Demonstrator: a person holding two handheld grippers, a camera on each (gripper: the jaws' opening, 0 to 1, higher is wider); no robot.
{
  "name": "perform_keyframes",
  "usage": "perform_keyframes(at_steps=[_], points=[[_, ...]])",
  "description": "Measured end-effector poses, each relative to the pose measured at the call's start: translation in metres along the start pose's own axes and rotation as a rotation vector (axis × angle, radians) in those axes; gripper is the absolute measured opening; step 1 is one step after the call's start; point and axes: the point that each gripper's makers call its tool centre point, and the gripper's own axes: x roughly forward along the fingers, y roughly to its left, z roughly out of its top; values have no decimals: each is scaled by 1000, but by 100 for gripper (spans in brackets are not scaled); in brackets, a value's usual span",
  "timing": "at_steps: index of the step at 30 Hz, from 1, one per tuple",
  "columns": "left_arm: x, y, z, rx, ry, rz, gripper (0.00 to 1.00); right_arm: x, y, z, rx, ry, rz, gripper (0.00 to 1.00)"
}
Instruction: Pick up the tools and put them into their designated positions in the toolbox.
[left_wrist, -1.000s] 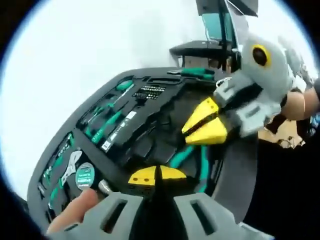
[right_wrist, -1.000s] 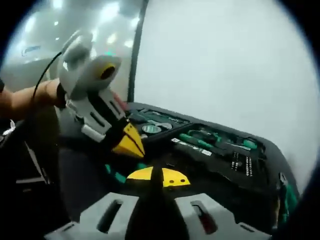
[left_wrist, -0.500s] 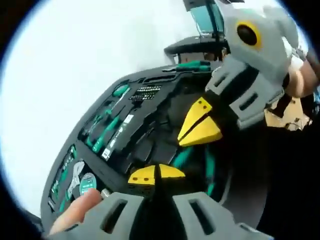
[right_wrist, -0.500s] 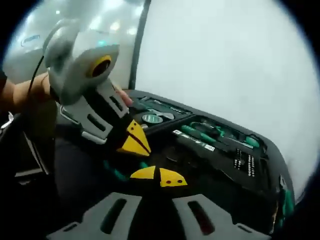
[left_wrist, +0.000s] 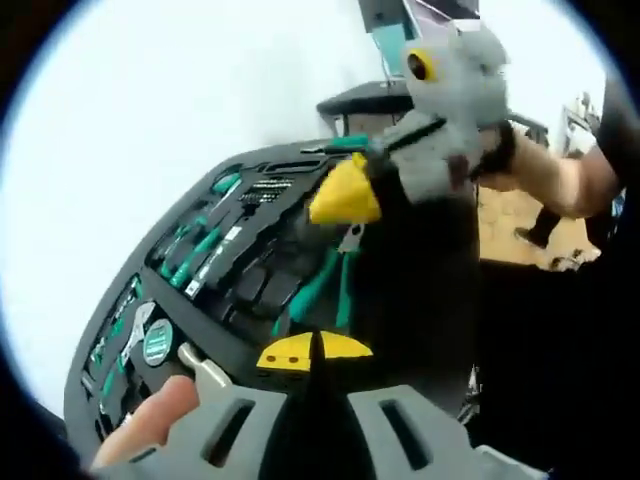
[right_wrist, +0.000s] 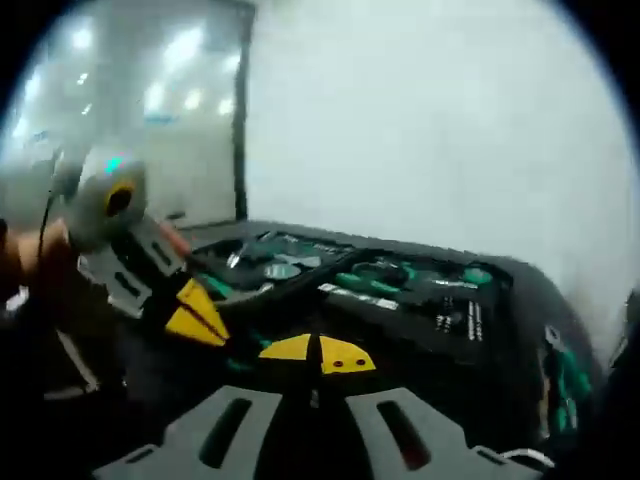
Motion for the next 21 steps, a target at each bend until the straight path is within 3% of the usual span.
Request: perform_keyframes(at_steps=[3, 4, 5, 8, 9, 13, 15, 16, 17, 18, 21], points=[[3, 1, 0, 76, 17, 23, 1, 7, 5, -26, -126, 129, -44, 0], [3, -2, 0, 86, 16, 26, 1, 6, 7, -13, -172, 54, -28, 0], [4, -1, -1, 83, 17, 28, 1, 2, 7, -14, -95, 57, -52, 0], [8, -1, -5, 88, 8, 22, 0, 3, 4, -20, -90, 86, -27, 0], [11, -2, -6, 93, 7, 23, 0, 2, 3, -24, -31, 95, -31, 0], [14, -1, -2, 83, -36, 32, 0, 3, 1, -24, -39, 81, 4, 0], [14, 0, 1, -41, -80, 29, 1, -1, 2, -23, 33, 41, 72, 0], [12, -1, 1, -66, -99, 29, 1, -7, -5, -20, 80, 15, 89, 0], [9, 0, -1, -91, -88, 36, 2, -15, -18, -11, 141, -38, 65, 0], [3, 2, 3, -115, -124, 53, 2, -24, -37, 1, 207, -105, 15, 0], [-21, 26, 23, -181, -327, 134, 2, -57, -95, 30, 332, -285, -162, 0]])
